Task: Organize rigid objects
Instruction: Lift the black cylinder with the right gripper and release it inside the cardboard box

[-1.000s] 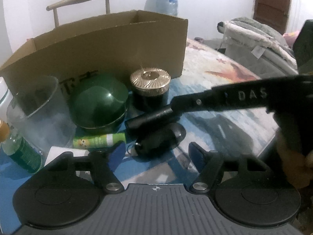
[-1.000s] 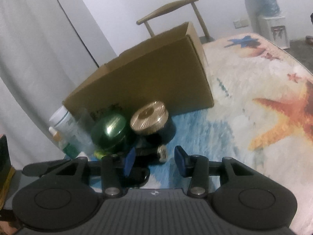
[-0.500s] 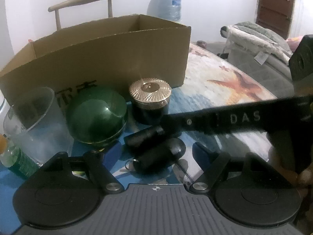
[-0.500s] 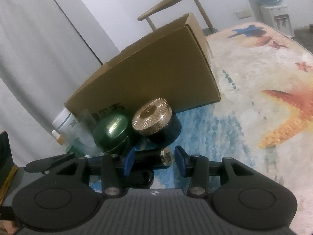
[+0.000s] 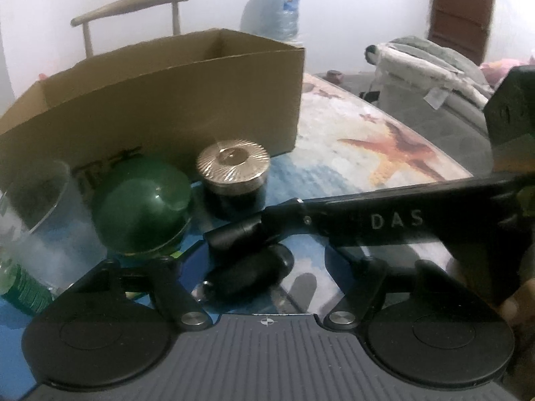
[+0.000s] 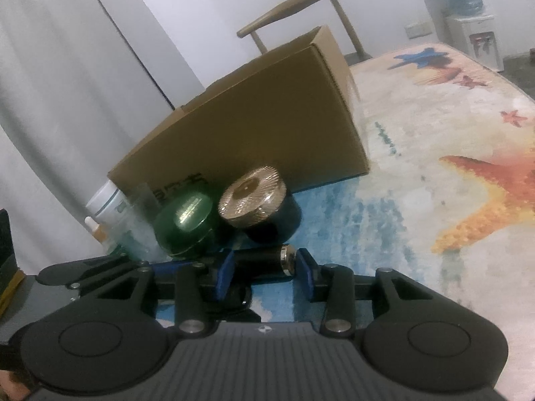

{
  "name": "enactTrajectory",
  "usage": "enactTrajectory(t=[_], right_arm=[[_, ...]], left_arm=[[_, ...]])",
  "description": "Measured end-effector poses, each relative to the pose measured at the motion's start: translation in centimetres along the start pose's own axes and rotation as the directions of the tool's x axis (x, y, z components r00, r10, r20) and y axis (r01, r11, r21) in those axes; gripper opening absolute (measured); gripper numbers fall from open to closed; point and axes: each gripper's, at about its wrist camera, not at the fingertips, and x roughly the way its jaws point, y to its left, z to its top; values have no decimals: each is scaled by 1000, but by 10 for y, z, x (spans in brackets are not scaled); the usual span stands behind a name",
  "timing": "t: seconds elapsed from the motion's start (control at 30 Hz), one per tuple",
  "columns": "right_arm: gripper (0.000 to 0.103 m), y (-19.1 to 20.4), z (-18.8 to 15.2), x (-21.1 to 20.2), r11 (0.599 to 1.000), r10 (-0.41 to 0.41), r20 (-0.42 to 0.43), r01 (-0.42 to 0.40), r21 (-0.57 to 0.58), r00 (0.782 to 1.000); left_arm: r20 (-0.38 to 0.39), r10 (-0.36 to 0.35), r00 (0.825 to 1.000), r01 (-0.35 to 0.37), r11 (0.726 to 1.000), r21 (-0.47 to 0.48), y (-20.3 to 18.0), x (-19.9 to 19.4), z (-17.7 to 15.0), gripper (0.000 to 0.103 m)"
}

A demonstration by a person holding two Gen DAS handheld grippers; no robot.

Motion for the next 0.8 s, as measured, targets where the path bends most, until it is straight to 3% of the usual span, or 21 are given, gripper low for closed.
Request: enactTrajectory(t=[0.43,0.6,0.8], right_arm=[[40,-1,0,4,1000,6,-1,-6,-1,1000],[40,6,-1,4,999,-20,9,21,-40,1000],[39,11,-3,-4,999,-20,17,21,-43,1000]], left_arm=[[-35,56,998,-57,998,-30,9,14,8,66],[-21,76,997,-77,997,-32,10,14,8,57],[13,96,995,-95,995,-4,4,3,4,56]])
